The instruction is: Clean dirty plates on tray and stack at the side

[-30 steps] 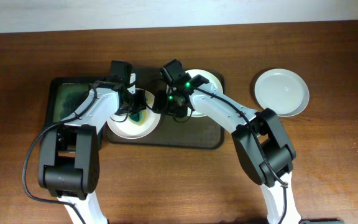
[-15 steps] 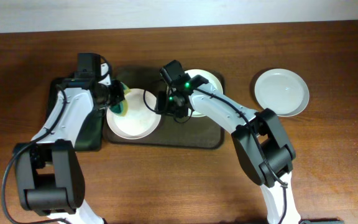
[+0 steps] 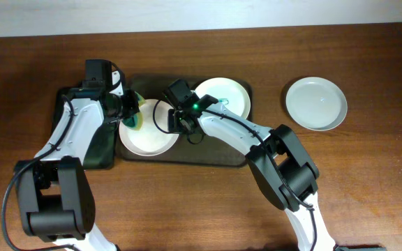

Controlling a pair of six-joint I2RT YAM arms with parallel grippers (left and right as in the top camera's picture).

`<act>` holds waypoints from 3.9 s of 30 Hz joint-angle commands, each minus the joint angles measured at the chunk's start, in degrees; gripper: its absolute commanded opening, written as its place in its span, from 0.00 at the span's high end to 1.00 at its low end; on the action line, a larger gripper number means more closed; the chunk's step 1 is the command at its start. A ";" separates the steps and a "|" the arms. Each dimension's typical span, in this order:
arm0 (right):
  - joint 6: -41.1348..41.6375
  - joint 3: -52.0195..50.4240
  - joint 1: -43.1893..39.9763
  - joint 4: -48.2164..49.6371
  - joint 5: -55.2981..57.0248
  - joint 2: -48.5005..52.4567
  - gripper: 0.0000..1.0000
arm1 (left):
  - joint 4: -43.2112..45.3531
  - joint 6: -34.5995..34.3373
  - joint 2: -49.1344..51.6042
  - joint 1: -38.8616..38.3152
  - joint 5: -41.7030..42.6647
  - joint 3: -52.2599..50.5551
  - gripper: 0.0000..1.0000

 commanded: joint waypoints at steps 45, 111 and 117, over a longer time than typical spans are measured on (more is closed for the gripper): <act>1.31 9.49 -1.62 -9.38 -7.17 0.07 0.96 | 6.12 -10.38 7.82 -8.04 0.79 -1.38 1.00; -12.26 20.04 2.08 -26.14 17.44 -5.92 0.96 | -7.56 11.08 -30.86 18.27 3.85 3.76 0.01; -19.85 20.85 -25.97 -29.88 -20.02 -7.21 0.96 | -9.92 15.30 -21.90 15.23 7.45 3.76 0.01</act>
